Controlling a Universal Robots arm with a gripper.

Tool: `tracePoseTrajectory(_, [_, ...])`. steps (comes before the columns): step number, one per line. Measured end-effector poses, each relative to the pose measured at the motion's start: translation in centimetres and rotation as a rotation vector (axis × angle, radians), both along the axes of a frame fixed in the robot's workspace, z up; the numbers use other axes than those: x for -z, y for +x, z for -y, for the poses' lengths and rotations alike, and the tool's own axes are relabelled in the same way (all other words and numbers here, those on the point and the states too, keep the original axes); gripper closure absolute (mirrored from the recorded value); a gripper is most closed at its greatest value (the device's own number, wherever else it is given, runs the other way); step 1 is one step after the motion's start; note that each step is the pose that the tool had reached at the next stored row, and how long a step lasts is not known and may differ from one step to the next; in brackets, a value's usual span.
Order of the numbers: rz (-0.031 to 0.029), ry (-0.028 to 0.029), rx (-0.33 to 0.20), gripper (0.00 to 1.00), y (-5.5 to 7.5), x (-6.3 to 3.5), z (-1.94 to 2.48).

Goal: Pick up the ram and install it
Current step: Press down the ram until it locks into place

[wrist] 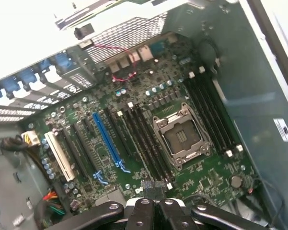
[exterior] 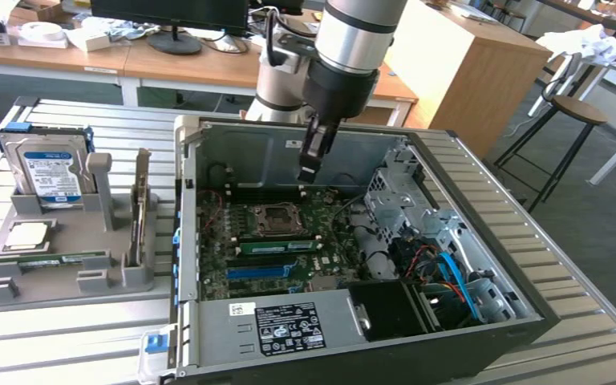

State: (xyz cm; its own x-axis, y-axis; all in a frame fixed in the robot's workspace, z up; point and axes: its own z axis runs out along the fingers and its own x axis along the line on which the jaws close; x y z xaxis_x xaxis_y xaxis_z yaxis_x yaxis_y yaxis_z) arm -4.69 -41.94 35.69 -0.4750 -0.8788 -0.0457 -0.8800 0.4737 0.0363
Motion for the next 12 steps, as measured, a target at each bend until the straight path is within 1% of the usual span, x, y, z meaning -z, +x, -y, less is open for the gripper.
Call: tracePoseTrajectory(12, [0.0000, 0.0000, 0.191, 0.90, -0.04, 0.10, 0.00])
